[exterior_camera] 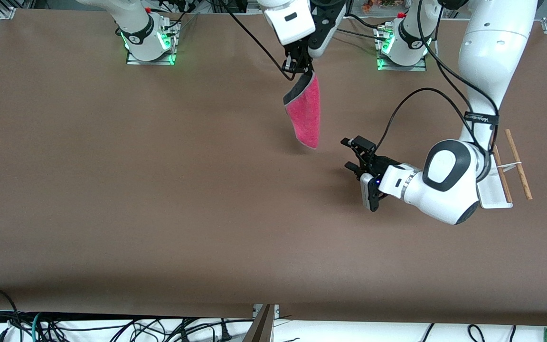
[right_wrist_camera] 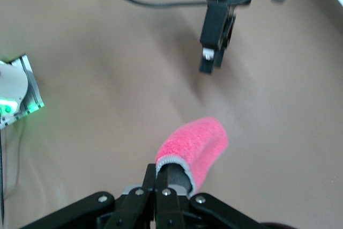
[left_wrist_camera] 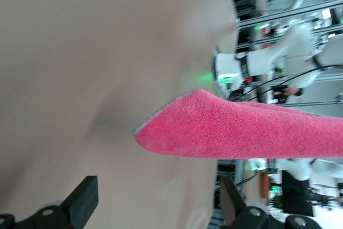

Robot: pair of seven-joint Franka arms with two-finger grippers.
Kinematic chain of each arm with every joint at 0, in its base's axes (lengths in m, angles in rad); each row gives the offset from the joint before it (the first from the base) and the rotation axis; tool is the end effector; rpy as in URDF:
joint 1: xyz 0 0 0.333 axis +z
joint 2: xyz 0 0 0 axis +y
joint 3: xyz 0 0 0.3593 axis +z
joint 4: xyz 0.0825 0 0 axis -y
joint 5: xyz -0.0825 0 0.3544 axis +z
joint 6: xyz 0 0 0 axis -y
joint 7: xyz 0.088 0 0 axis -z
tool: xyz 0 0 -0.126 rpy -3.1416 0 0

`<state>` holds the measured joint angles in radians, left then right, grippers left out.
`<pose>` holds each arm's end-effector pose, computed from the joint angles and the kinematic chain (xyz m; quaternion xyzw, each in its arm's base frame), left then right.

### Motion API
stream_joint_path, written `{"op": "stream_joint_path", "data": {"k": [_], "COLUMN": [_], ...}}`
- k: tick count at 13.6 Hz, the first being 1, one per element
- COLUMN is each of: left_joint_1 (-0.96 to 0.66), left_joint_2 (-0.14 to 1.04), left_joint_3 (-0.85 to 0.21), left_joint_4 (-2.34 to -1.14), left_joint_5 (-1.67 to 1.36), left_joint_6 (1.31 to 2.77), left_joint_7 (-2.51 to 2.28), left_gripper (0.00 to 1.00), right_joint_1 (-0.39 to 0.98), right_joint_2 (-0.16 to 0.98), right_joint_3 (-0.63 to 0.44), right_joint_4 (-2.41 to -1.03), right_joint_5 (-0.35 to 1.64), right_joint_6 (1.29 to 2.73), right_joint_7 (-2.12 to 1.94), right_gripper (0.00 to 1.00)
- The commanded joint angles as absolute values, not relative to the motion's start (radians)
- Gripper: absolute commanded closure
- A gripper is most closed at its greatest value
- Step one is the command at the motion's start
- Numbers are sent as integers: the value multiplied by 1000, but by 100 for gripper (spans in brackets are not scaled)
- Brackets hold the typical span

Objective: Pass towel and hang on rack
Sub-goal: 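Hold the towel up while the left gripper approaches its hanging end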

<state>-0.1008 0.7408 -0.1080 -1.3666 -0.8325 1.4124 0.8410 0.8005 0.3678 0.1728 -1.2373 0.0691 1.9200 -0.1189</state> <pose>0.6309 -0.2199 0.3273 0.7688 -0.3574 -0.1570 0.5066 0.4010 0.5548 0.6198 -0.8506 -0.4971 -0.1186 0.1238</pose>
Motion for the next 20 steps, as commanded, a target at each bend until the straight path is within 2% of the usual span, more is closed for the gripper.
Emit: {"op": "stream_joint_path", "data": {"k": [1, 5, 10, 20], "left_joint_1": [-103, -103, -60, -81], "left_joint_2": [813, 827, 873, 965], "left_joint_3": [-104, -106, -104, -106], "left_joint_4": [-1342, -1339, -1342, -1338], "left_joint_5": [-917, -972, -1078, -1121], "left_joint_6": [1373, 1344, 1158, 1131], "left_joint_7": [897, 1095, 1091, 1439], "left_gripper": [0, 0, 0, 0], "right_joint_1": [815, 815, 815, 816], "right_joint_2": [373, 371, 370, 368], "right_joint_3": [169, 169, 172, 184], "right_joint_4": [-1180, -1141, -1141, -1141], "right_joint_5": [63, 64, 67, 66], "right_joint_6": [1943, 1947, 1945, 1965], "right_joint_7": [-80, -74, -34, 8], "right_gripper": [100, 100, 100, 100]}}
